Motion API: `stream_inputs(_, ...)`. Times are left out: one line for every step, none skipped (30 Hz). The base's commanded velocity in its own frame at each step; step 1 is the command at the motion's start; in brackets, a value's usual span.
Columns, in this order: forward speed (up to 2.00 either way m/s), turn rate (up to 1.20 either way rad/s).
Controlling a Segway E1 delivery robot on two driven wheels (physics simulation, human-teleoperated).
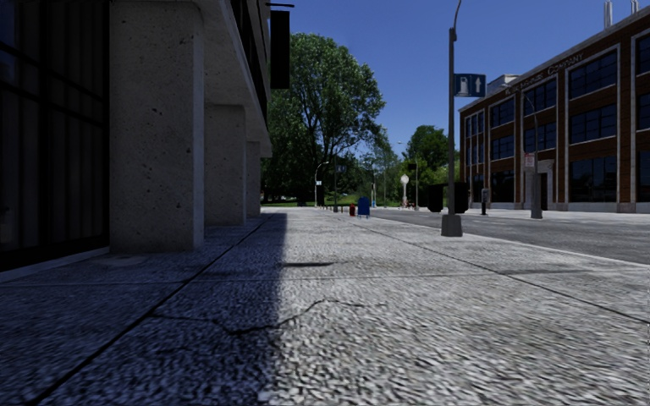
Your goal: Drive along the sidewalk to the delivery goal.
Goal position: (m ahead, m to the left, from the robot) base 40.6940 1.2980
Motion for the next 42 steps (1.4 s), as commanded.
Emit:
stream_inputs(2.00, 0.00)
stream_inputs(2.00, 0.00)
stream_inputs(2.00, 0.00)
stream_inputs(2.00, 0.00)
stream_inputs(2.00, 0.00)
stream_inputs(2.00, 0.00)
stream_inputs(2.00, 0.00)
stream_inputs(2.00, 0.00)
stream_inputs(2.00, 0.00)
stream_inputs(2.00, 0.00)
stream_inputs(2.00, 0.00)
stream_inputs(2.00, 0.00)
stream_inputs(2.00, 0.00)
stream_inputs(2.00, 0.00)
stream_inputs(2.00, 0.00)
stream_inputs(2.00, 0.00)
stream_inputs(2.00, 0.00)
stream_inputs(2.00, 0.00)
stream_inputs(2.00, 0.00)
stream_inputs(2.00, 0.00)
stream_inputs(2.00, 0.00)
stream_inputs(2.00, 0.00)
stream_inputs(2.00, 0.00)
stream_inputs(2.00, 0.00)
stream_inputs(2.00, 0.00)
stream_inputs(2.00, 0.00)
stream_inputs(2.00, 0.00)
stream_inputs(2.00, 0.00)
stream_inputs(2.00, 0.00)
stream_inputs(2.00, 0.00)
stream_inputs(2.00, 0.00)
stream_inputs(2.00, 0.00)
stream_inputs(2.00, 0.00)
stream_inputs(2.00, 0.00)
stream_inputs(2.00, 0.00)
stream_inputs(2.00, 0.00)
stream_inputs(2.00, 0.00)
stream_inputs(2.00, 0.00)
stream_inputs(2.00, 0.00)
stream_inputs(2.00, 0.00)
stream_inputs(2.00, 0.00)
stream_inputs(2.00, 0.00)
